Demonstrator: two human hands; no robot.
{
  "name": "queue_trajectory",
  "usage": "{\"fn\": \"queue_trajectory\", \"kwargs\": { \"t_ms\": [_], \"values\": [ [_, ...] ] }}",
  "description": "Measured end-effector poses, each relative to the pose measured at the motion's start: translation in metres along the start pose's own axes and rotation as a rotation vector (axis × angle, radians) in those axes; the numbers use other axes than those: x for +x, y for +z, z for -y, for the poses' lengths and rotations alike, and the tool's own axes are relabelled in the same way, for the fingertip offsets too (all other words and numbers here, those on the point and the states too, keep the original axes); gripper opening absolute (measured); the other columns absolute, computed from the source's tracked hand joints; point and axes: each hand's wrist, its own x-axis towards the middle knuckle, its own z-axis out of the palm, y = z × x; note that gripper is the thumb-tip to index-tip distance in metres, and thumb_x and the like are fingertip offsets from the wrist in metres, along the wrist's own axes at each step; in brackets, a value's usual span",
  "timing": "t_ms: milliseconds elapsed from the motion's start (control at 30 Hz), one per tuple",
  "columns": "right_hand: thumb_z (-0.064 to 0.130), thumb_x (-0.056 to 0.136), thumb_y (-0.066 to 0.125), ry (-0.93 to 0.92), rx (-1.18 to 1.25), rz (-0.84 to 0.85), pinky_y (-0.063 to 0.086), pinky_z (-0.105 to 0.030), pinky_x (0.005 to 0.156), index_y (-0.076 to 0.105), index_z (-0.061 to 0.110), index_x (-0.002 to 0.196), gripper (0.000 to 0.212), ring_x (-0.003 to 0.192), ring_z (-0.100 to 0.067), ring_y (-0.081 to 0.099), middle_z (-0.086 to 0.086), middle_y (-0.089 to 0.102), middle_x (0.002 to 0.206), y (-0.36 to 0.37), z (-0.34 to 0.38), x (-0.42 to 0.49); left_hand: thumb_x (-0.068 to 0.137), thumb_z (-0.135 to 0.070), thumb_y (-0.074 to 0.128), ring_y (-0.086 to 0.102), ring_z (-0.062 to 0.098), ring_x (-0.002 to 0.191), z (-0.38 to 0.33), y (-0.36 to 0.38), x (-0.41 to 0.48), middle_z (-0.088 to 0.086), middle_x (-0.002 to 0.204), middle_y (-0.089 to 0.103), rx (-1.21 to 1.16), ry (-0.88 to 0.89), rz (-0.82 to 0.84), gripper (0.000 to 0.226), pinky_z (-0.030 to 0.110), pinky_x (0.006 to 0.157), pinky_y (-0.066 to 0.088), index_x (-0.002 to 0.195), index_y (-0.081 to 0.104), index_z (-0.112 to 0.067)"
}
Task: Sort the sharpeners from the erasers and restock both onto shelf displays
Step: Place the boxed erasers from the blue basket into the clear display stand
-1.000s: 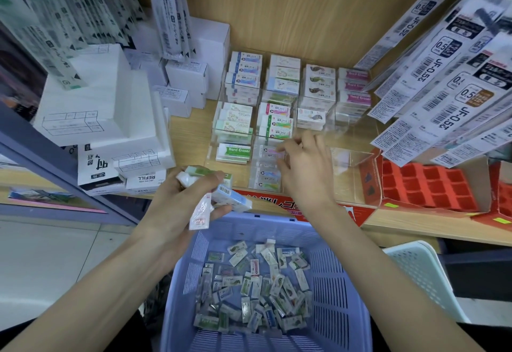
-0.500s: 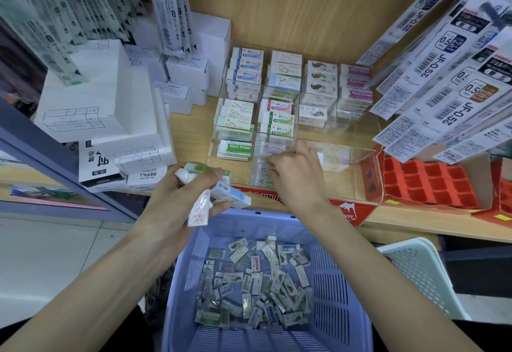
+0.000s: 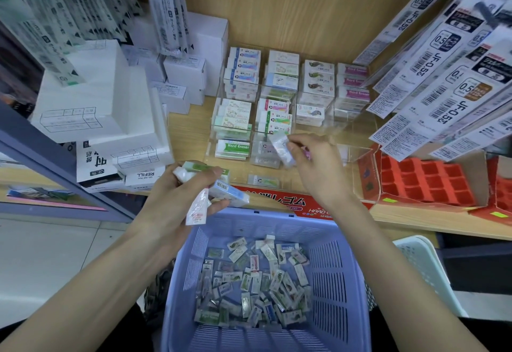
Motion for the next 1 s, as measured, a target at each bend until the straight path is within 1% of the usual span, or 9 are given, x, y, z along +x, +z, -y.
{"fn": "queue_trajectory", "kwargs": {
  "t_ms": [100,200,400,567,667,733,833,933,1000],
  "values": [
    [0.018,0.094,0.055,0.016,0.097,0.118,0.041,-0.032,0.094,0.069,0.015,0.113,0.023,0.105,-0.023,0.055,0.007,0.066,0.101,-0.003,-0.003,0.002,0.071,-0.008,0.068,0.067,0.010,0.062,0.000,0.001,0.000,-0.002,0.065,0.061,0.000,0.001,0.000,0.021,0.035,0.066,0.060,0.081,0.050,-0.010],
    [0.025,0.090,0.061,-0.058,-0.065,0.228,0.035,-0.035,0.098,0.070,0.019,0.109,0.022,0.105,-0.019,0.047,0.006,0.071,0.097,0.006,-0.002,-0.001,0.073,-0.007,0.067,0.067,0.011,0.061,0.000,0.001,0.001,-0.002,0.063,0.061,-0.008,-0.005,0.001,0.020,0.036,0.065,0.060,0.083,0.049,-0.009],
    [0.035,0.087,0.064,-0.140,-0.207,0.260,0.020,-0.026,0.081,0.072,0.026,0.095,0.015,0.095,-0.008,0.035,0.018,0.054,0.075,0.012,0.002,0.001,0.077,-0.006,0.066,0.066,0.015,0.066,0.002,-0.001,0.003,0.005,0.077,0.058,-0.007,-0.018,0.002,0.018,0.033,0.063,0.059,0.086,0.050,-0.008],
    [0.044,0.093,0.052,-0.242,-0.367,0.365,0.014,-0.026,0.077,0.075,0.029,0.096,0.027,0.095,-0.011,0.029,0.017,0.064,0.101,0.010,0.001,0.000,0.076,-0.007,0.066,0.067,0.021,0.074,0.002,-0.003,0.005,0.011,0.087,0.059,0.002,-0.025,0.015,0.016,0.032,0.064,0.058,0.082,0.052,-0.009],
    [0.041,0.096,0.048,-0.280,-0.420,0.426,0.015,-0.026,0.085,0.069,0.037,0.110,0.026,0.098,-0.013,0.034,0.015,0.065,0.093,0.004,0.001,0.000,0.072,-0.009,0.068,0.069,0.020,0.071,0.002,-0.004,0.004,0.012,0.088,0.061,-0.004,-0.027,0.018,0.021,0.033,0.066,0.059,0.084,0.051,-0.008],
    [0.031,0.096,0.045,-0.281,-0.429,0.407,0.016,-0.025,0.088,0.064,0.034,0.118,0.029,0.095,-0.012,0.034,0.009,0.066,0.091,0.002,0.003,0.003,0.067,-0.011,0.069,0.069,0.020,0.071,0.001,-0.003,0.004,0.014,0.093,0.061,-0.003,-0.032,0.019,0.027,0.035,0.068,0.059,0.087,0.051,-0.008],
    [0.020,0.093,0.039,-0.243,-0.427,0.363,0.019,-0.027,0.086,0.059,0.023,0.112,0.028,0.100,-0.014,0.037,0.001,0.063,0.094,0.004,0.009,0.008,0.069,-0.010,0.069,0.068,0.017,0.066,0.000,-0.002,0.004,0.011,0.087,0.058,-0.013,-0.027,0.015,0.025,0.036,0.068,0.060,0.085,0.051,-0.007],
    [0.033,0.092,0.021,-0.238,-0.511,0.459,0.018,-0.030,0.088,0.052,0.016,0.107,0.038,0.102,-0.017,0.039,-0.001,0.054,0.088,0.015,0.011,0.005,0.069,-0.010,0.069,0.067,0.015,0.064,-0.001,-0.002,0.004,0.008,0.082,0.057,-0.023,-0.029,0.018,0.023,0.036,0.066,0.060,0.082,0.050,-0.008],
    [0.034,0.094,0.017,-0.209,-0.509,0.459,0.016,-0.031,0.094,0.053,0.017,0.109,0.042,0.104,-0.015,0.039,-0.001,0.057,0.089,0.021,0.008,0.002,0.064,-0.012,0.069,0.066,0.016,0.063,-0.001,-0.003,0.005,0.007,0.080,0.058,-0.024,-0.027,0.024,0.025,0.035,0.065,0.059,0.080,0.051,-0.009]
  ]
}}
